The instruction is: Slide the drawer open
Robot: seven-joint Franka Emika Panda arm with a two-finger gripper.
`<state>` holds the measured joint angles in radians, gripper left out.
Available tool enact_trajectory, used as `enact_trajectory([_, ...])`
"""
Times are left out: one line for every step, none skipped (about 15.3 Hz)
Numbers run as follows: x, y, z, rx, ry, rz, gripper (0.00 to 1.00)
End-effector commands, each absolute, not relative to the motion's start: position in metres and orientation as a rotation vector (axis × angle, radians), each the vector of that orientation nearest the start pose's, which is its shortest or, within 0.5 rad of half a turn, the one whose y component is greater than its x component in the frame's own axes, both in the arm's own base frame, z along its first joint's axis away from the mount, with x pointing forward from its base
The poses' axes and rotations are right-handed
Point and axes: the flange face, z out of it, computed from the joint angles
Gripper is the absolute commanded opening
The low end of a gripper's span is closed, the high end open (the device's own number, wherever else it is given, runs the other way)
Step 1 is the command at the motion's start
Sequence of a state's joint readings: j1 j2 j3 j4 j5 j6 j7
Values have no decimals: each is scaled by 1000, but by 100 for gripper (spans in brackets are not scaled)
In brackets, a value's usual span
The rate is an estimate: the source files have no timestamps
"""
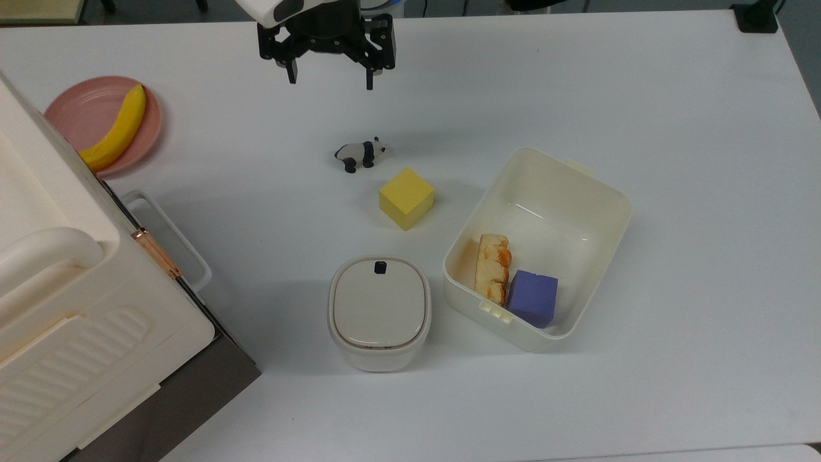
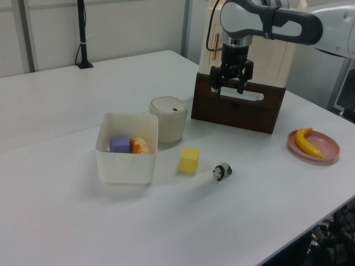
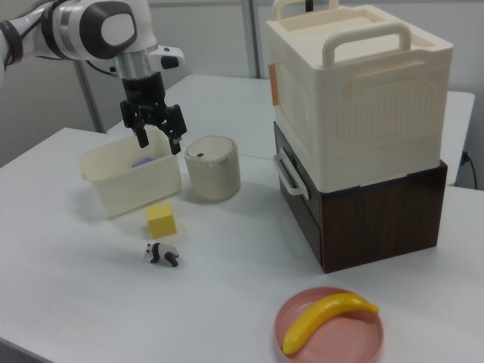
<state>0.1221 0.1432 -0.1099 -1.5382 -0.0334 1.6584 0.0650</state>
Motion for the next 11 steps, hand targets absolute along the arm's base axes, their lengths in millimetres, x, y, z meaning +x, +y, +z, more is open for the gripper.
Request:
enact_trajectory([592, 5, 570, -3164, 82, 34, 100])
enact_trajectory([592, 4, 570, -3163, 85, 34, 100])
enact_trajectory([592, 3, 570, -3163, 83, 34, 100])
enact_trajectory([592, 3, 570, -3163, 78, 37, 100])
enact_trajectory([592, 4, 570, -3162, 78, 37, 100])
enact_trajectory([592, 4, 570, -3157, 79, 37, 100])
enact_trajectory([592, 4, 570, -3156, 79, 37, 100])
enact_trajectory([592, 5, 570, -3153, 79, 37, 100])
enact_trajectory([592, 5, 569, -3148, 80, 40, 100])
enact_trajectory([592, 5, 569, -3148, 80, 40, 100])
enact_trajectory([592, 5, 569, -3148, 80, 40, 100])
